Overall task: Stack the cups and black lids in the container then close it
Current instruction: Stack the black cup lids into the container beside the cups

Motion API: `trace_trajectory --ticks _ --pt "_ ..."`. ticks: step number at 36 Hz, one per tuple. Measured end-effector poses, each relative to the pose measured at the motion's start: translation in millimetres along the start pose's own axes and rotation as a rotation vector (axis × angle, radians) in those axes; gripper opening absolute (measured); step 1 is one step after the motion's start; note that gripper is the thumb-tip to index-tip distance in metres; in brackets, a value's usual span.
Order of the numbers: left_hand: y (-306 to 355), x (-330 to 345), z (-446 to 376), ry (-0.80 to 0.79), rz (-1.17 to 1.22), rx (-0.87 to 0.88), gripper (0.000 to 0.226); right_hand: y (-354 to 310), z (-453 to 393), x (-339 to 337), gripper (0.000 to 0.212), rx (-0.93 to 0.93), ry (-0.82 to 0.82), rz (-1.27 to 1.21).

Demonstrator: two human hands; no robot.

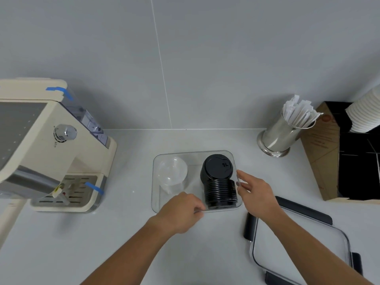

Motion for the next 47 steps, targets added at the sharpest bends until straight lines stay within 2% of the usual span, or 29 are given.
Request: trace_trajectory --ticks 4,6,7,10,12,14,16,18,23,27,33,41,47 --pt "-2.2 4.3 -1.5 0.012 0.052 0.0 0.02 -3.2 -1.9 -3.2 0.046 -0.004 -0.011 0.045" --pt "-6.6 4.4 -2.6 0.028 0.152 -0.009 0.015 -11.8 -0.2 -5.8 0.046 -0.028 0.005 0.073" --pt "-10.3 3.6 -3.6 0.049 0.221 -0.032 0.01 -18.3 1.2 -7.6 0.046 -0.065 0.019 0.102" --pt "-22.5 -5.6 -10.7 0.18 0.457 -0.146 0.025 -43.5 6.0 -8.0 0.044 -0.242 0.057 0.222" --pt "-25.4 -12.8 -19.9 0.26 0.551 -0.218 0.022 -55.1 6.1 -3.4 0.042 -0.315 0.064 0.28" --pt "-23.1 -19.0 -32.0 0.318 0.601 -0.287 0.007 -60.3 4.2 3.0 0.044 -0.327 0.051 0.323" --pt "-18.1 -18.4 -46.1 0.336 0.686 -0.334 0.022 -61.3 2.4 10.9 0.048 -0.332 0.016 0.38" --pt "-12.9 -12.6 -59.7 0.319 0.753 -0.371 0.018 -60.3 1.2 17.3 0.05 -0.341 -0.01 0.438" --pt "-9.4 -2.8 -78.4 0.334 0.839 -0.439 0.018 -60.3 3.2 22.0 0.046 -0.381 0.0 0.518" --pt "-5.9 -5.7 -81.8 0.326 0.869 -0.417 0.025 -57.2 4.9 23.8 0.046 -0.393 0.008 0.51" --pt "-7.6 -8.0 -84.7 0.31 0.919 -0.372 0.009 -53.1 9.5 25.9 0.045 -0.43 0.033 0.503" --pt "-2.6 -11.2 -77.9 0.323 0.904 -0.356 0.016 -51.6 10.7 24.0 0.043 -0.47 0.028 0.503" --pt "-6.1 -6.5 -72.1 0.318 0.897 -0.428 0.018 -53.9 10.8 20.1 0.044 -0.446 0.007 0.453"
Point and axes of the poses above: each hand's wrist, its own z-axis away from the middle knuckle, its own x-axis out of the palm, y = z × x, the point moved 8 cm from there along -z, towards the middle knuckle, and after that the axes turned 3 degrees about -z, right-handed, at the moved point
